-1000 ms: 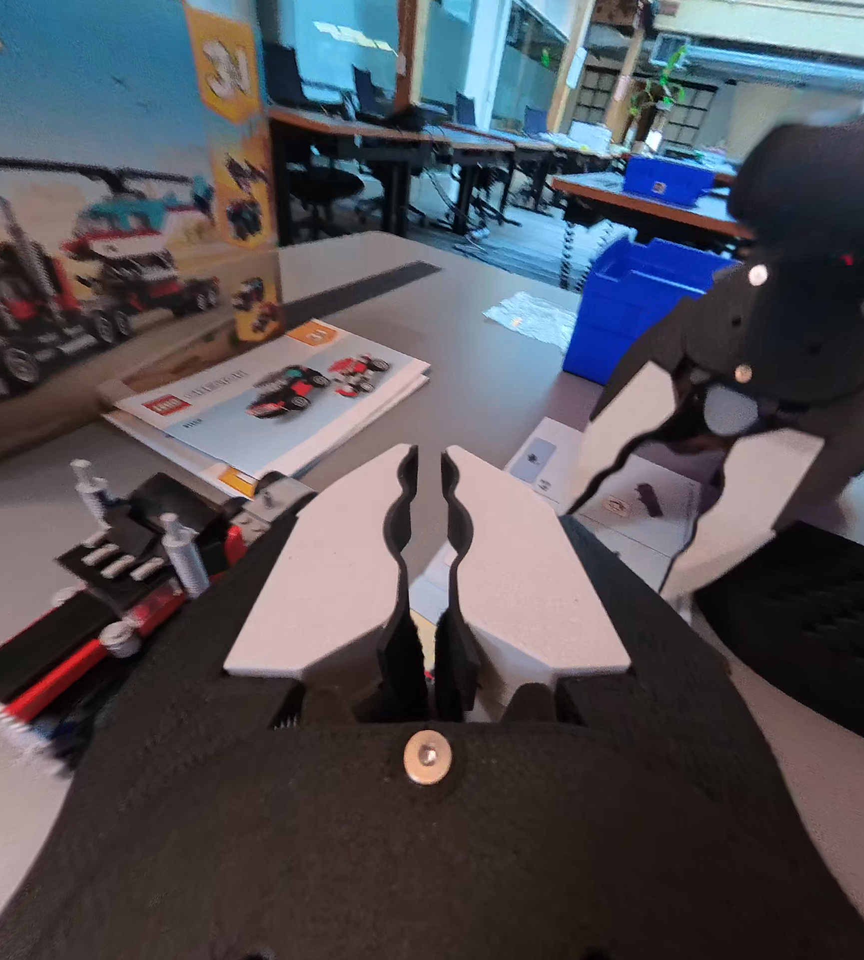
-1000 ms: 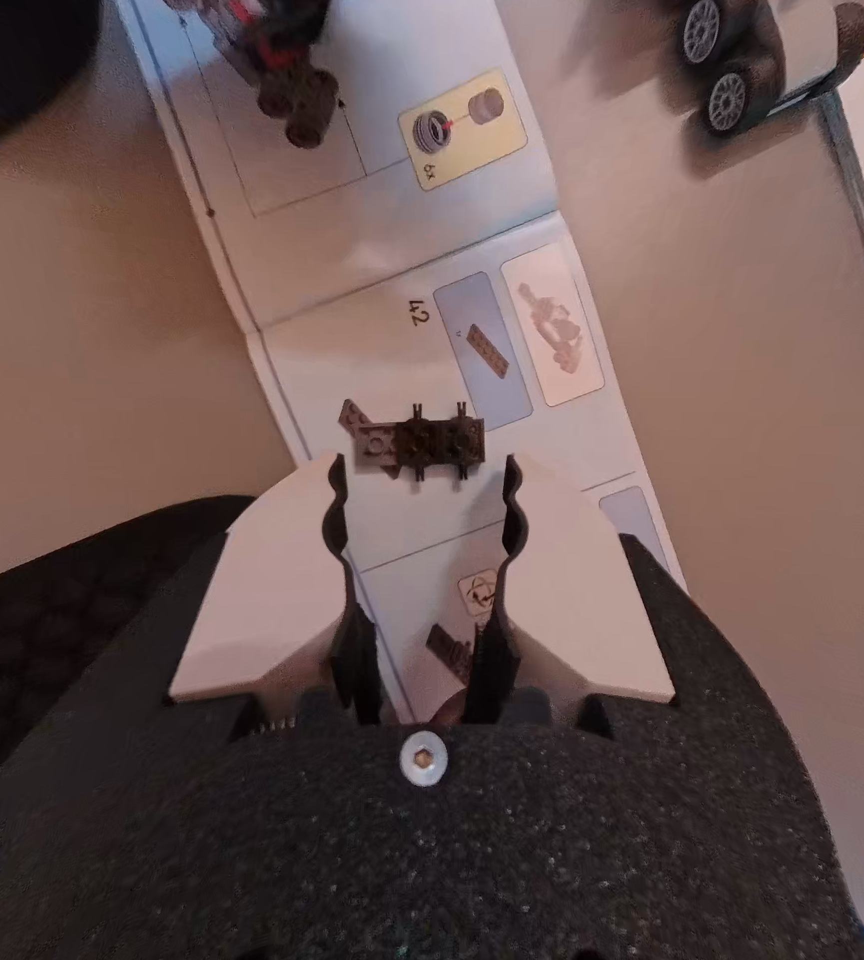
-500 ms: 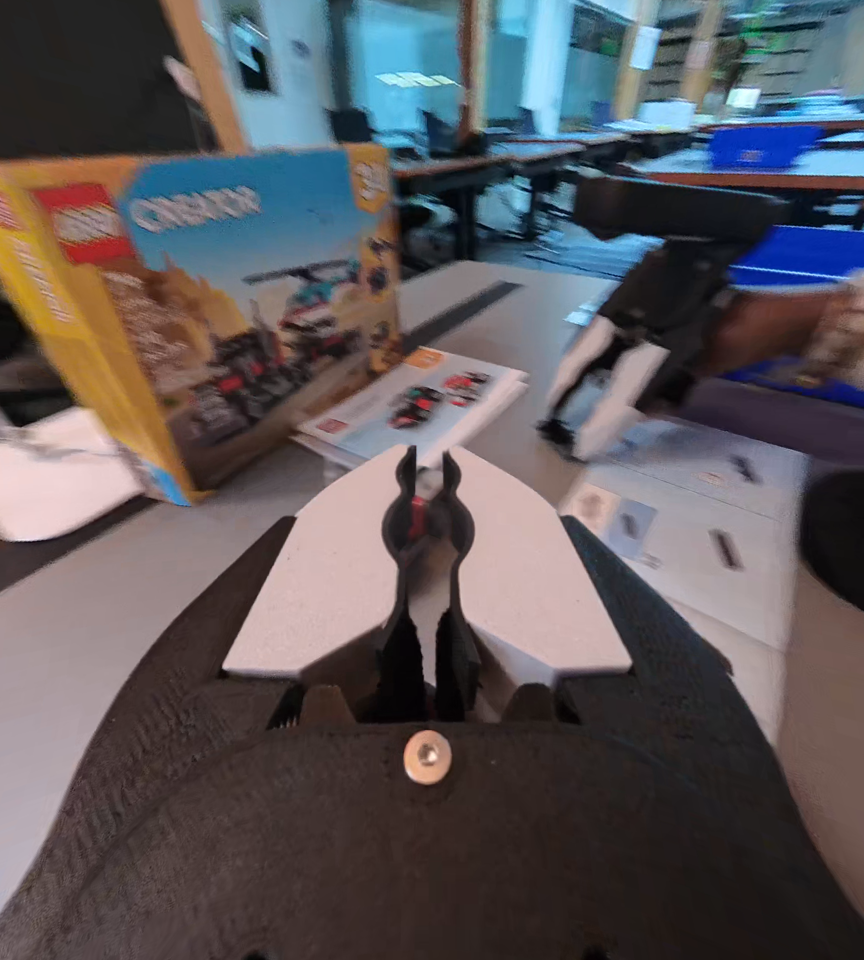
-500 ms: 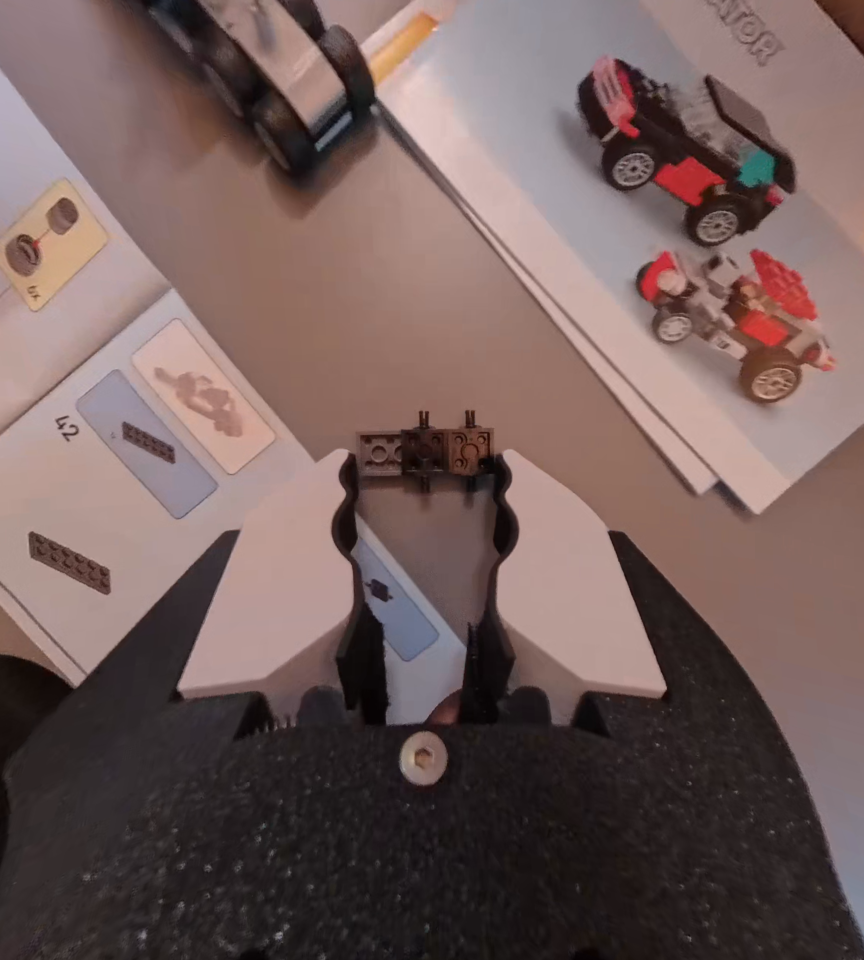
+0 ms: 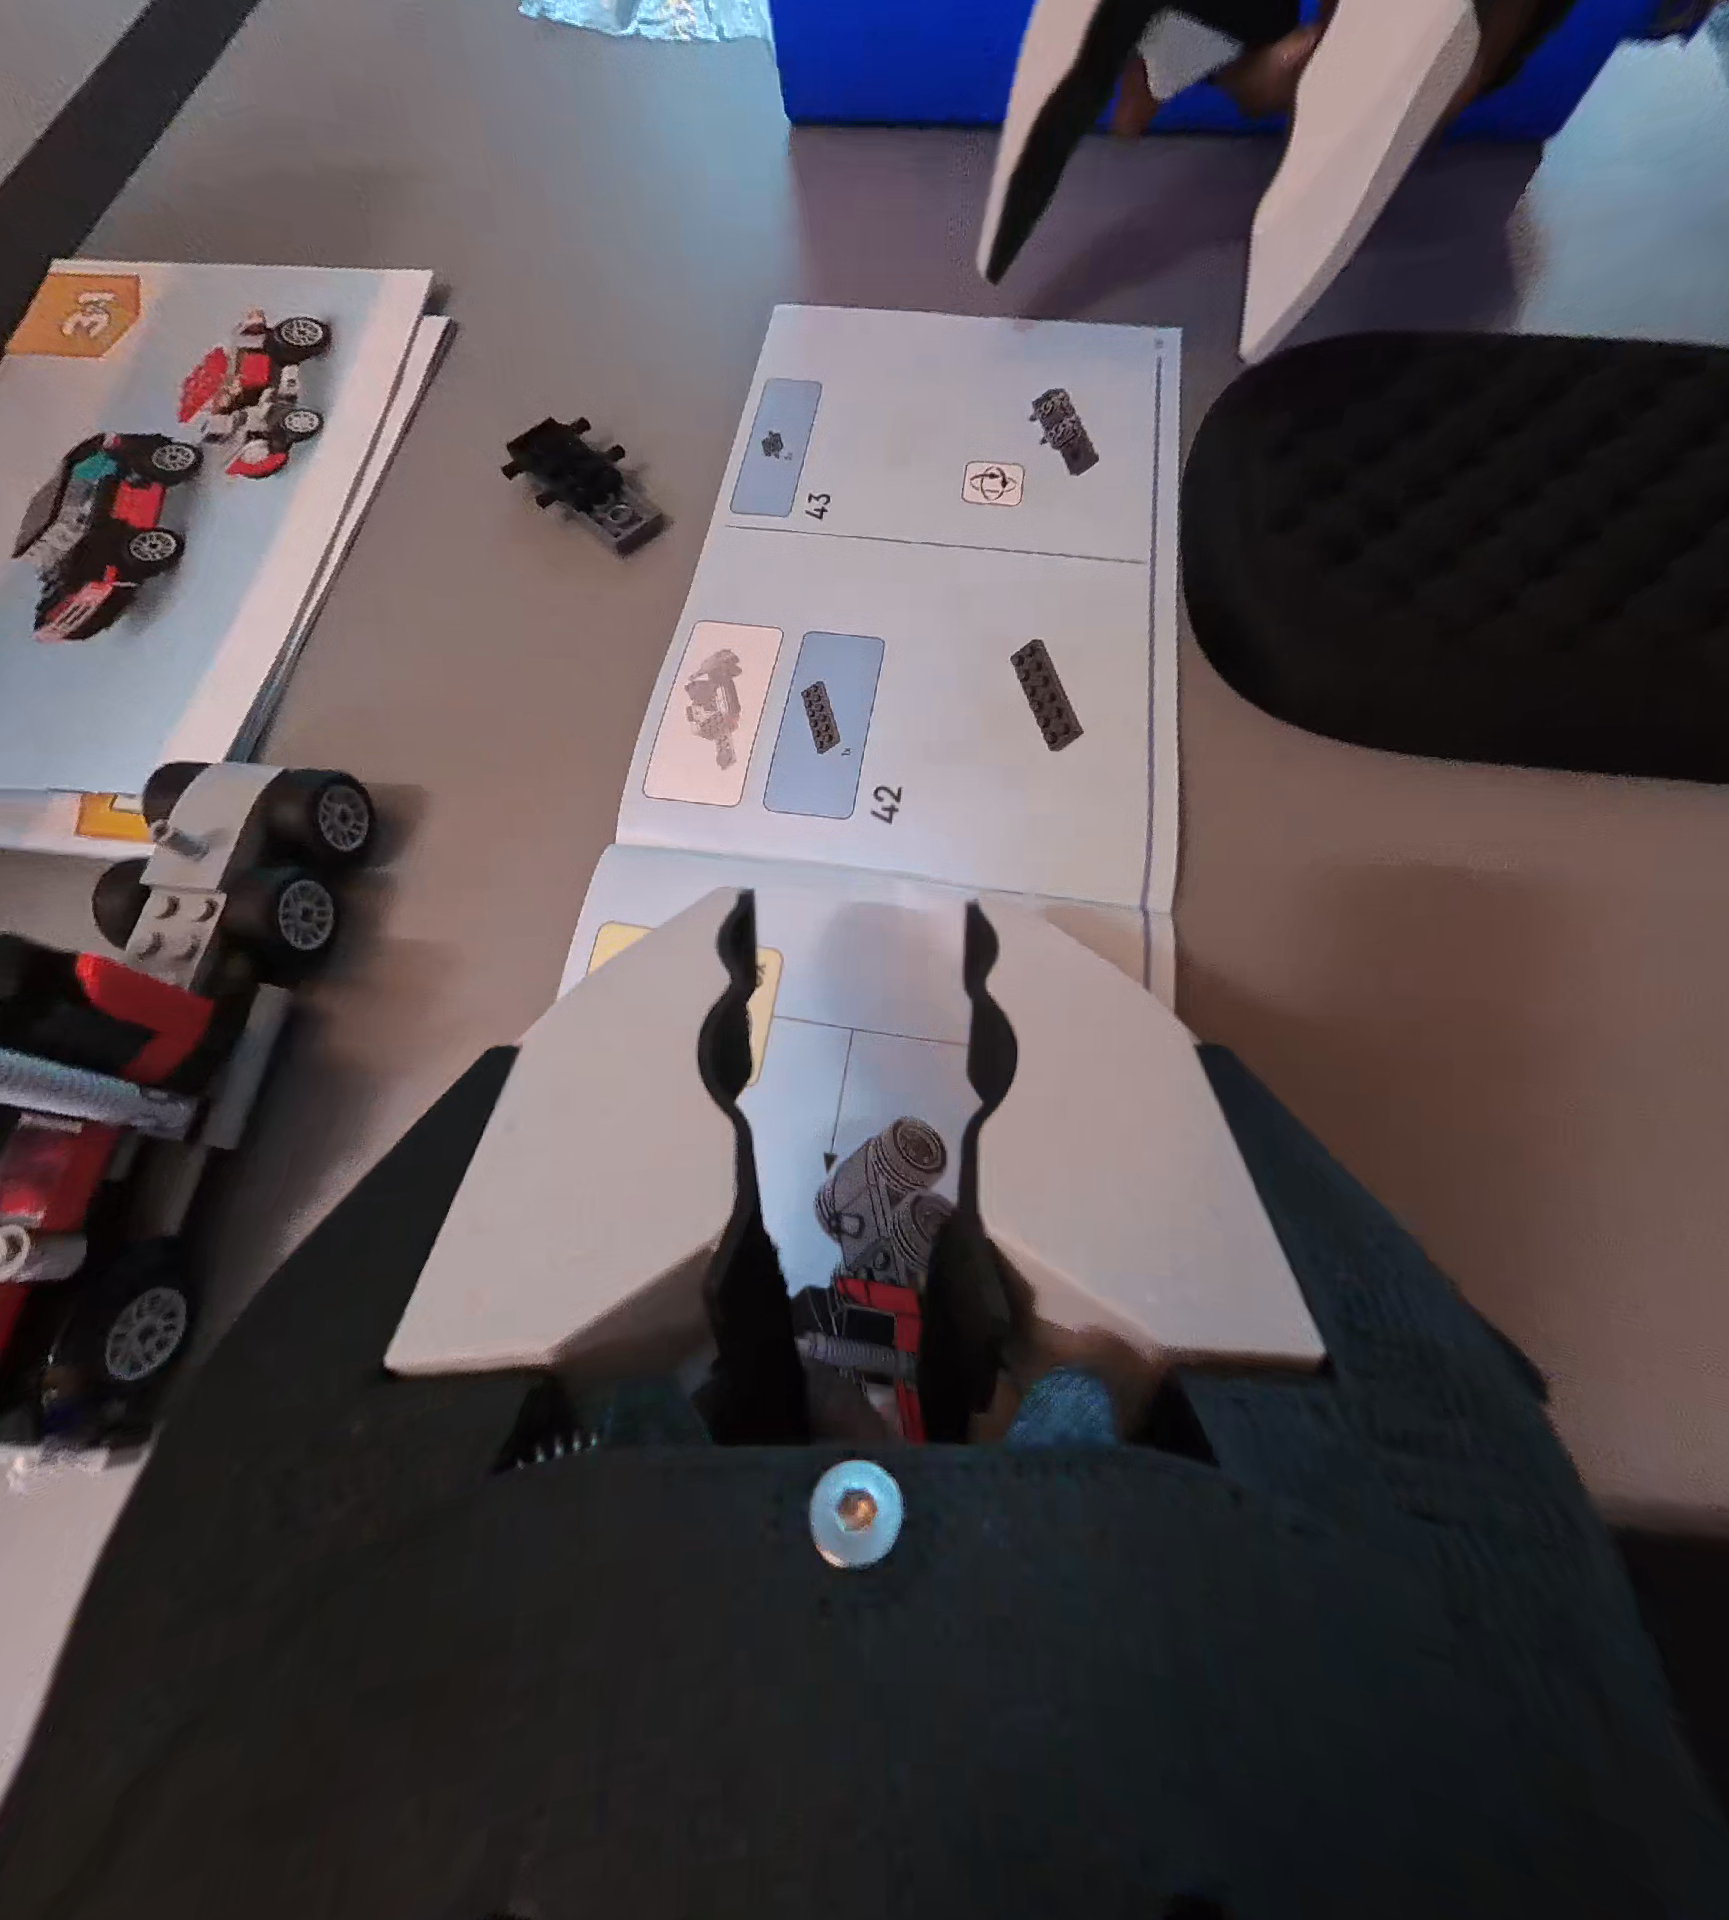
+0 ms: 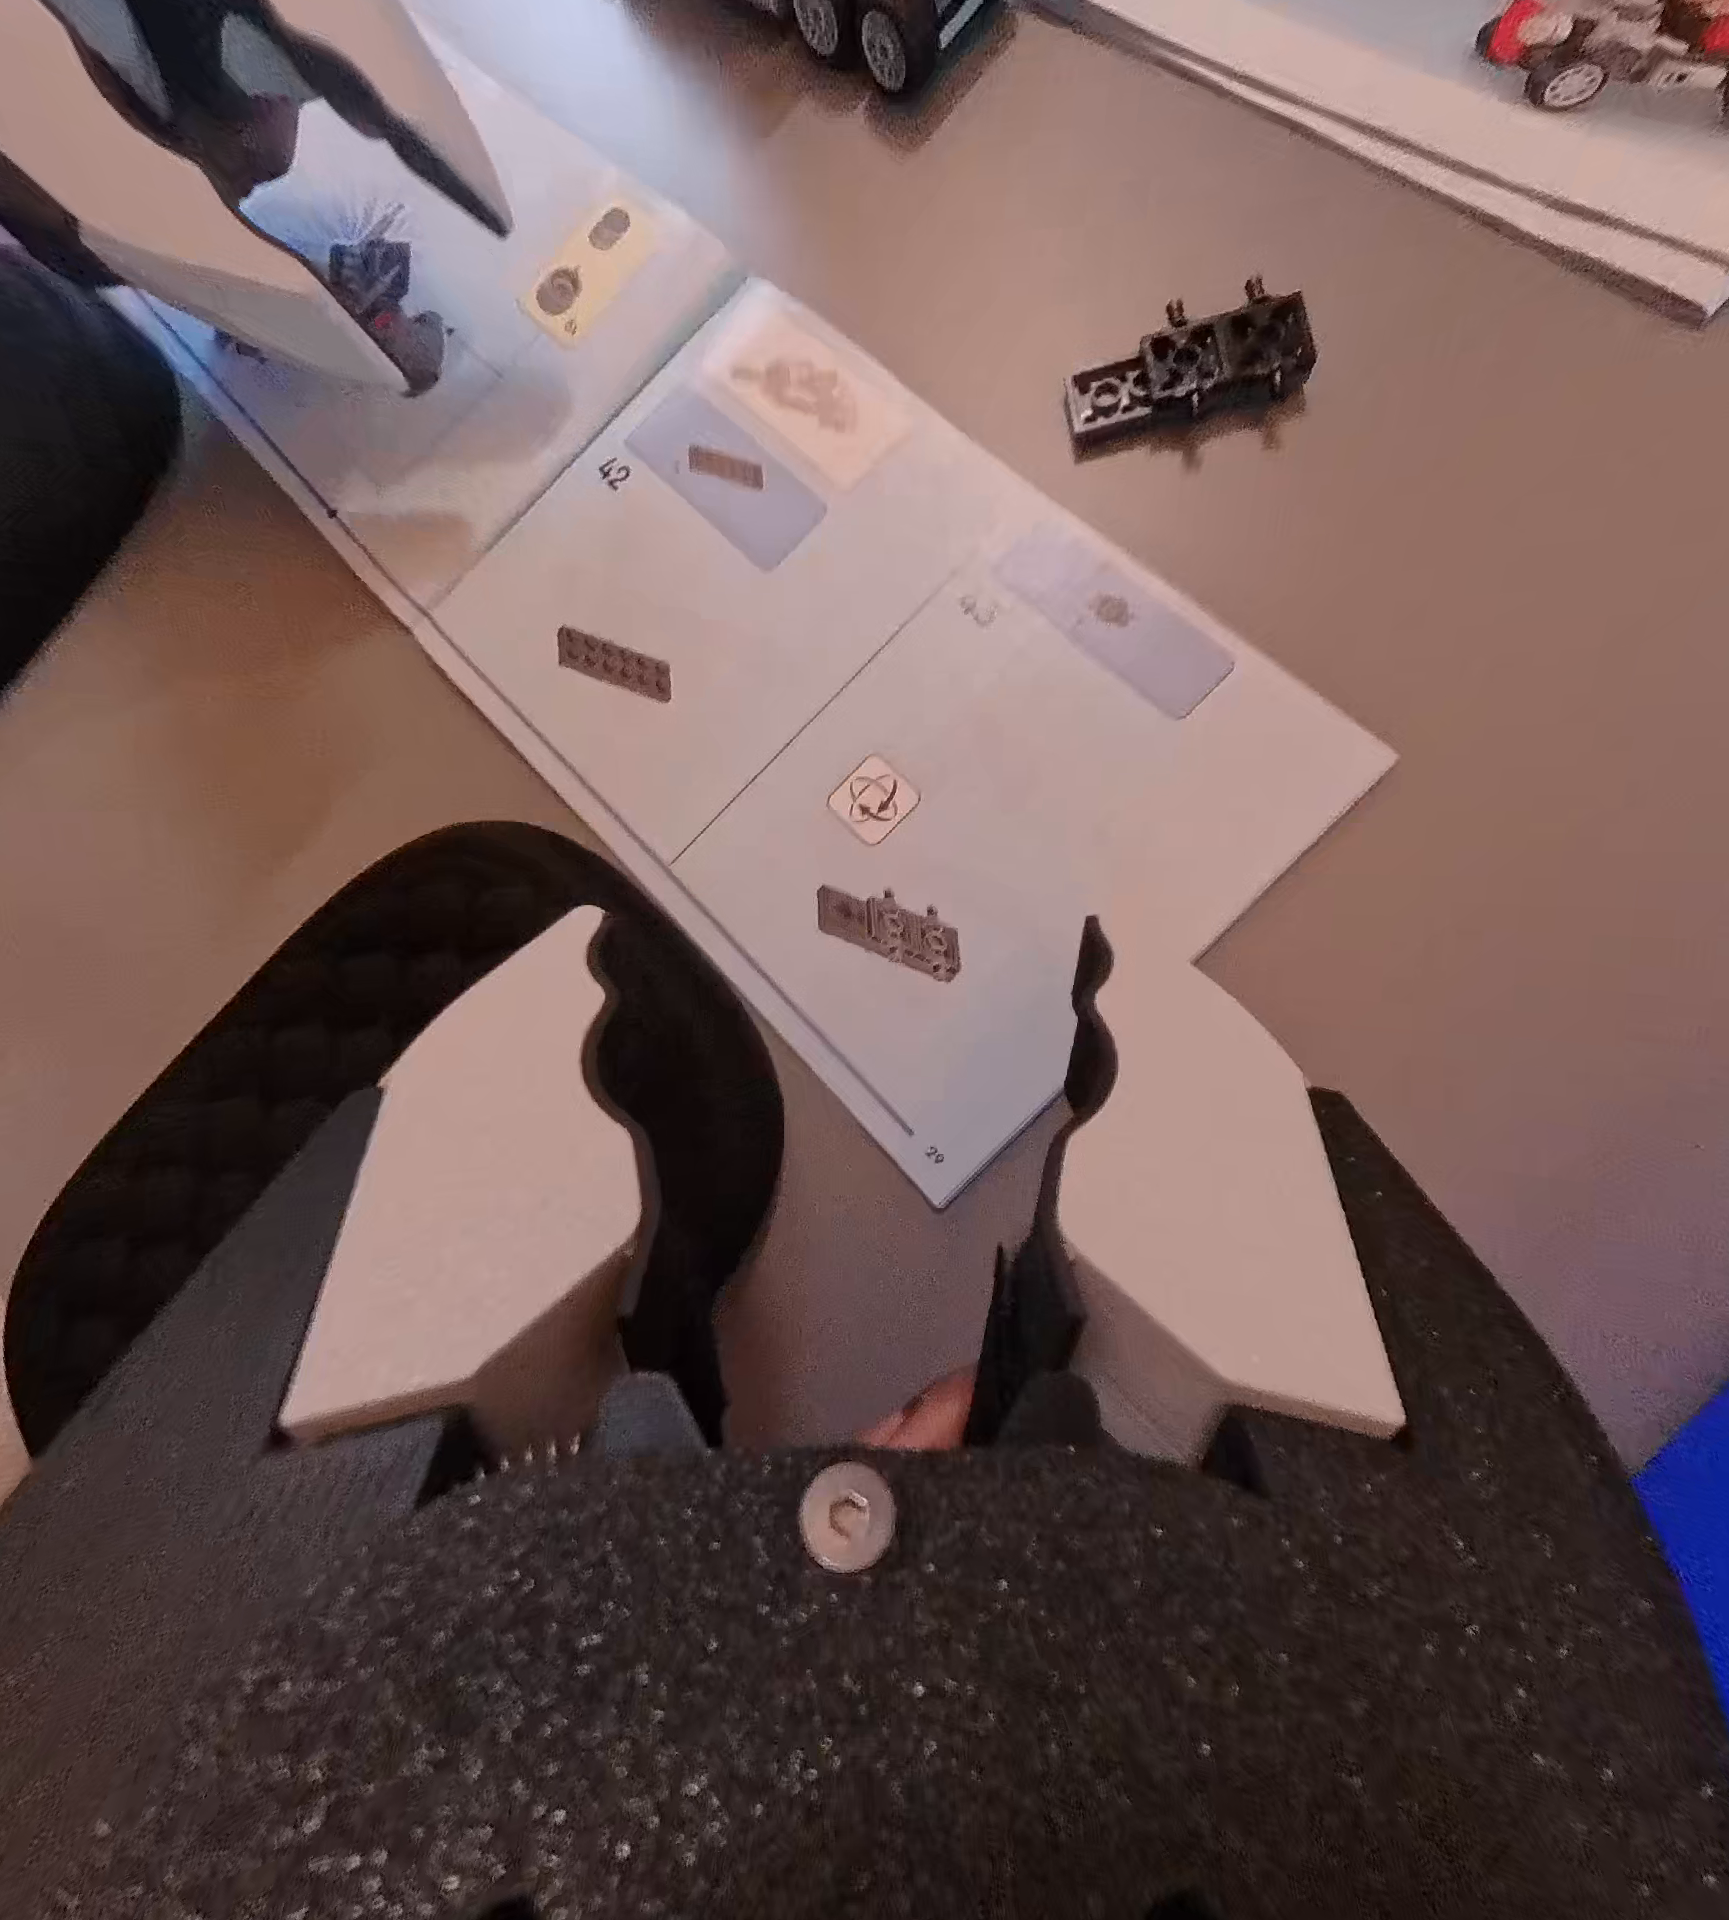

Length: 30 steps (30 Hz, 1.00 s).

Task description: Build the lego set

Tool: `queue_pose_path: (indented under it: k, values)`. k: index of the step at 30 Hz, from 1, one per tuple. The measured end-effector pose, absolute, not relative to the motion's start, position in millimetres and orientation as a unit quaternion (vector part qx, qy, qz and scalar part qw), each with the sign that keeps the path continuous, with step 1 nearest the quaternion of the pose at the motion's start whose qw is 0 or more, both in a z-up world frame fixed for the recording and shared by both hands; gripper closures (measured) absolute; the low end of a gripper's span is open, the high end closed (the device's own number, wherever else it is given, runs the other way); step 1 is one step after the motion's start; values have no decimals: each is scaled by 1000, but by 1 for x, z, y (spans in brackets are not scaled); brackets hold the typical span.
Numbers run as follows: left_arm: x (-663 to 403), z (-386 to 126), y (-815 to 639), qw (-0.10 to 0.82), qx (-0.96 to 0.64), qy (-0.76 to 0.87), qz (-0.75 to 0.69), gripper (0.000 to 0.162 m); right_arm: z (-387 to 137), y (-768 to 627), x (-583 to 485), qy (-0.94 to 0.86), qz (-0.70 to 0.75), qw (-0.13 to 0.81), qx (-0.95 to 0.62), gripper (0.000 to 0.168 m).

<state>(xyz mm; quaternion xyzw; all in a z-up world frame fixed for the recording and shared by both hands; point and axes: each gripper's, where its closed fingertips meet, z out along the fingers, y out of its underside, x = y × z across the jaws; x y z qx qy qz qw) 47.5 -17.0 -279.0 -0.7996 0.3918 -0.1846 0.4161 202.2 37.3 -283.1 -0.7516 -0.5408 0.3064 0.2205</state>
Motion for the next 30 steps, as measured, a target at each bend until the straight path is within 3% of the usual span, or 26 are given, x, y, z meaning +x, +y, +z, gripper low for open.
queue_pose_path:
  k: [3, 6, 9, 19, 22, 25, 28, 30]
  values:
    - [39, -277, -21, 420, -806, 366, -199, 122, -289, 32, 203, -554, 304, 204, -748, 85]
    - [25, -296, -20, 398, -834, 343, -170, 151, -299, 27, 198, -565, 298, 184, -747, 85]
    - [22, -307, -22, 375, -845, 350, -153, 159, -298, 19, 188, -562, 319, 167, -745, 80]
    - [21, -308, -22, 369, -848, 343, -164, 158, -298, 3, 159, -591, 319, 153, -725, 73]
    - [27, -290, -13, 424, -824, 340, -159, 145, -297, 5, 158, -584, 328, 156, -726, 77]
    - [57, -238, 1, 514, -764, 330, -209, 117, -298, 5, 158, -579, 335, 166, -724, 78]
    - [78, -249, 20, 426, -803, 347, -230, 87, -297, 2, 157, -576, 345, 170, -721, 82]
    - [82, -273, 34, 357, -837, 343, -235, 87, -298, 2, 157, -578, 342, 175, -720, 82]
